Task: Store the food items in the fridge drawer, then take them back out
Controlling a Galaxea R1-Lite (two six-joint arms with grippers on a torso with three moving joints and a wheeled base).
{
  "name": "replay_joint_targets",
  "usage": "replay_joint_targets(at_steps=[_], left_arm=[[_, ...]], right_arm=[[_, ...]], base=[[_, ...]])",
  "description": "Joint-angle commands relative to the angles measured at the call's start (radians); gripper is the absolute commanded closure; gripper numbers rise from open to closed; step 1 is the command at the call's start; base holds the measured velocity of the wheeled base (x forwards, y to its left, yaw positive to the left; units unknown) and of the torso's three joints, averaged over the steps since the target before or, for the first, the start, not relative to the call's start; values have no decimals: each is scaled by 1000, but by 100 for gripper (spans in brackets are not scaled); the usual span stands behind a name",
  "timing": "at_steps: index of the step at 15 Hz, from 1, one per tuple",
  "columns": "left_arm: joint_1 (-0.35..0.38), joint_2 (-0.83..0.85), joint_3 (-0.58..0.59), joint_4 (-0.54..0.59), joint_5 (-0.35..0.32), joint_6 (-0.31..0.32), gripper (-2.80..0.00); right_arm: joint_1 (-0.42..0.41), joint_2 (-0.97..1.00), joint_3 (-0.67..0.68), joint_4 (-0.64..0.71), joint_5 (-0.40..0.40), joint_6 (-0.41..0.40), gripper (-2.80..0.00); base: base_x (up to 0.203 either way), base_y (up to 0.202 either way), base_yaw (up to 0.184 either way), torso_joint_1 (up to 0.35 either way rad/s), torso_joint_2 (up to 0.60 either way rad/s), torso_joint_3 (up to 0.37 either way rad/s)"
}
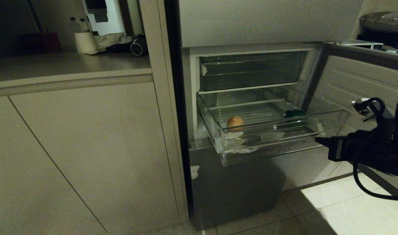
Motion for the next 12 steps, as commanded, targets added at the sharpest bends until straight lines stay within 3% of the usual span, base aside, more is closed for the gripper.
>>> replay_joint_targets(at_steps=[1,9,12], left_arm=[[0,1,0,0,0,0,0],[0,1,0,0,0,0,0],[0,1,0,0,0,0,0]], right_arm=[[4,107,-49,-2,2,33,0],[4,460,-350,-8,7,100,0],[4,603,-507,-44,52,109,0]], base=[[0,0,0,0,0,0],[0,0,0,0,0,0],[0,0,0,0,0,0]])
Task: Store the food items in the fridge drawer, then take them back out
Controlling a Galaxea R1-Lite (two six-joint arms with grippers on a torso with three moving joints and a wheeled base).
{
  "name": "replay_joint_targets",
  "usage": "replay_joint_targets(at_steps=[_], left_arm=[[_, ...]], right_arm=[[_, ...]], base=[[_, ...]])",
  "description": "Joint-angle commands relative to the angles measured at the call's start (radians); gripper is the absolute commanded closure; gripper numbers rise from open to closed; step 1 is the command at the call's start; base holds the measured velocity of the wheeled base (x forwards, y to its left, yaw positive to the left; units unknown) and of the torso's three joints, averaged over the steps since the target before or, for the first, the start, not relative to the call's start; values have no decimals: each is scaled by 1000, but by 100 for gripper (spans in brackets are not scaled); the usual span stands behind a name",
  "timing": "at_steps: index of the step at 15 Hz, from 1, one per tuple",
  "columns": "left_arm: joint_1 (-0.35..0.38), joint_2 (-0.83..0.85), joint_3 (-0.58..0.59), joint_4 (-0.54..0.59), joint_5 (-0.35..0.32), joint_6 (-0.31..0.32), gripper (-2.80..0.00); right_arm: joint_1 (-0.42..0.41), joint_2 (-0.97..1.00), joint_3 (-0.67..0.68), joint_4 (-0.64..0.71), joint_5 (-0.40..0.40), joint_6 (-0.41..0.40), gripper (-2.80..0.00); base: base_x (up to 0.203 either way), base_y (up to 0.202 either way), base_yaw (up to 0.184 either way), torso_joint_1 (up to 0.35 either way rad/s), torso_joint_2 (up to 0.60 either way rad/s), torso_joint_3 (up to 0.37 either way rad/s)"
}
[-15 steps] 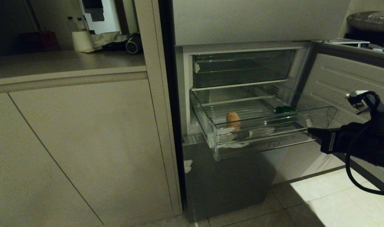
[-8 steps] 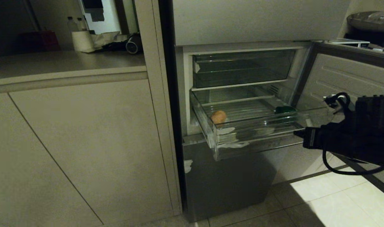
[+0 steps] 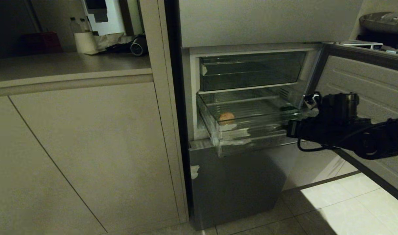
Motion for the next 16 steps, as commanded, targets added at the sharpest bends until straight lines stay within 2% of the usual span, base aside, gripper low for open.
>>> replay_joint_targets(at_steps=[1,5,7,10,13,16], left_arm=[[0,1,0,0,0,0,0],[0,1,0,0,0,0,0],[0,1,0,0,0,0,0],[0,1,0,0,0,0,0],[0,1,0,0,0,0,0],[0,1,0,0,0,0,0]], right_arm=[[-1,161,-146,-26,36,9,0],[-1,363,-448,-65,102,68,0],[-1,442,-557,-174,130,122,0],[-4,480,-648,-199,180,163,0],[-2,543,-760,-193,182,180,0],[3,548,-779,-194,181,182,0]], base=[[0,0,0,0,0,0],[0,0,0,0,0,0],[0,0,0,0,0,0],[0,0,0,0,0,0],[0,0,0,0,0,0],[0,0,0,0,0,0]])
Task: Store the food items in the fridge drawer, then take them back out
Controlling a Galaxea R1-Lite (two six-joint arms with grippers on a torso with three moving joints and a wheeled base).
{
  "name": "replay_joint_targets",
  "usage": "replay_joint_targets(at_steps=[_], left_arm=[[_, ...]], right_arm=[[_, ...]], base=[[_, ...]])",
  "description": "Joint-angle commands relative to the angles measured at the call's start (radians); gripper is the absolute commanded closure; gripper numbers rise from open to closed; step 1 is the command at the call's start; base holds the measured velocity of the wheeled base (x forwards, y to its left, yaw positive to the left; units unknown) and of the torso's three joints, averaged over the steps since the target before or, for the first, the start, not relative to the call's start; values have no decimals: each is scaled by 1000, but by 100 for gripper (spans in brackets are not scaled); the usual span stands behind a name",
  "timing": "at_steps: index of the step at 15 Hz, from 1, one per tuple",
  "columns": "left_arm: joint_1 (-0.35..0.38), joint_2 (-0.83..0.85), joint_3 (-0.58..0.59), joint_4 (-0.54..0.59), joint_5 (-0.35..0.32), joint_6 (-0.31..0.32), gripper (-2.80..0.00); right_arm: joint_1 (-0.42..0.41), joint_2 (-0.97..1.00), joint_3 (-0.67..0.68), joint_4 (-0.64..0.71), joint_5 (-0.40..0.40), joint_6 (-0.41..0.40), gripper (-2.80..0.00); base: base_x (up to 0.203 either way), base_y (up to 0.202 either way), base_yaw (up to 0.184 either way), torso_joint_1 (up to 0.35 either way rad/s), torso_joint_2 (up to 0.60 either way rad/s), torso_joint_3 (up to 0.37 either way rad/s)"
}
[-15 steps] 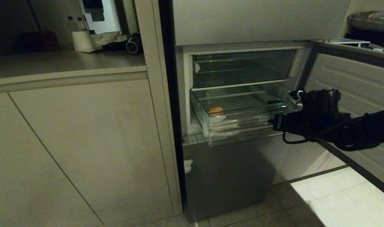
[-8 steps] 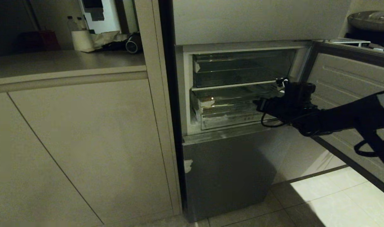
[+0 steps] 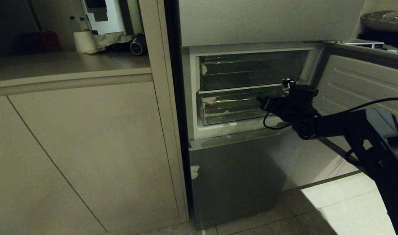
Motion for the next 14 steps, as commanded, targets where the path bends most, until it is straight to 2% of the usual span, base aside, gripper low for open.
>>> replay_joint_targets(at_steps=[1,3,7,10,14], left_arm=[[0,1,0,0,1,0,0],[0,1,0,0,1,0,0],[0,1,0,0,1,0,0],[0,1,0,0,1,0,0],[0,1,0,0,1,0,0]], right_arm=[[4,-6,10,-5,0,4,0],[4,-99,137,-10,-2,6,0],[-6,-445,531,-13,1,6,0],[-34,-776,858,-42,2,4,0],[-77,-1274,1164,-45,-4,-23,0]], base=[[0,0,0,0,0,0],[0,0,0,0,0,0],[0,0,0,0,0,0],[0,0,0,0,0,0],[0,0,0,0,0,0]])
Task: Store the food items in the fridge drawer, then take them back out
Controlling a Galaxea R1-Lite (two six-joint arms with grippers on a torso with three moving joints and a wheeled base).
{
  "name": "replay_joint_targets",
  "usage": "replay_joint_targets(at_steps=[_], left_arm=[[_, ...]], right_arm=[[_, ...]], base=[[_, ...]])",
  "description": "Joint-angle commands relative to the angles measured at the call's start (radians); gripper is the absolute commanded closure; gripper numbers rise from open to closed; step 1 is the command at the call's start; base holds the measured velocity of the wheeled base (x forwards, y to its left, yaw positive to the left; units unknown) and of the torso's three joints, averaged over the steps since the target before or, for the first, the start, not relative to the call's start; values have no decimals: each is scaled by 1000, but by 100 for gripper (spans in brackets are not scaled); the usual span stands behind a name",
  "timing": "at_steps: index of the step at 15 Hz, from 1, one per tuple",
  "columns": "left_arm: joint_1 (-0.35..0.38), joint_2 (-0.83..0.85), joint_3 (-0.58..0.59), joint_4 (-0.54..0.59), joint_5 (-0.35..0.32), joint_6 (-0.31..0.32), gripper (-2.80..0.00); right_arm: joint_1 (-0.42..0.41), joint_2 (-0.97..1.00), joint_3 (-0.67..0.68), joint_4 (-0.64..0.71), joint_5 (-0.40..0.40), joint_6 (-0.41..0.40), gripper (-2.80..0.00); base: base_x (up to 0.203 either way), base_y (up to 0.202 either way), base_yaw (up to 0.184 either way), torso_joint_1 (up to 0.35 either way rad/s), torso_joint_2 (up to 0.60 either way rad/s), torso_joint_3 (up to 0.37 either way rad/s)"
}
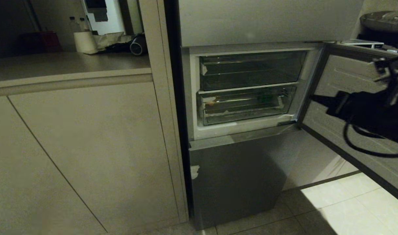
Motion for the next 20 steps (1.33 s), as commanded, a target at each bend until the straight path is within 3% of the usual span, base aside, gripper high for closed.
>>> replay_joint_targets(at_steps=[1,6,9,12,15,17,20], left_arm=[[0,1,0,0,0,0,0],[0,1,0,0,0,0,0],[0,1,0,0,0,0,0],[0,1,0,0,0,0,0],[0,1,0,0,0,0,0],[0,1,0,0,0,0,0],[0,1,0,0,0,0,0]], right_arm=[[-32,-432,167,32,-2,-24,0],[-83,-967,471,266,-52,-105,0],[-139,-1150,550,406,-194,-223,0],[-375,-1128,480,431,-228,-265,0],[-706,-1023,413,416,-224,-239,0],[-945,-924,395,354,-180,-186,0],[-1308,-780,354,267,-49,-96,0]], base=[[0,0,0,0,0,0],[0,0,0,0,0,0],[0,0,0,0,0,0],[0,0,0,0,0,0],[0,0,0,0,0,0],[0,0,0,0,0,0],[0,0,0,0,0,0]])
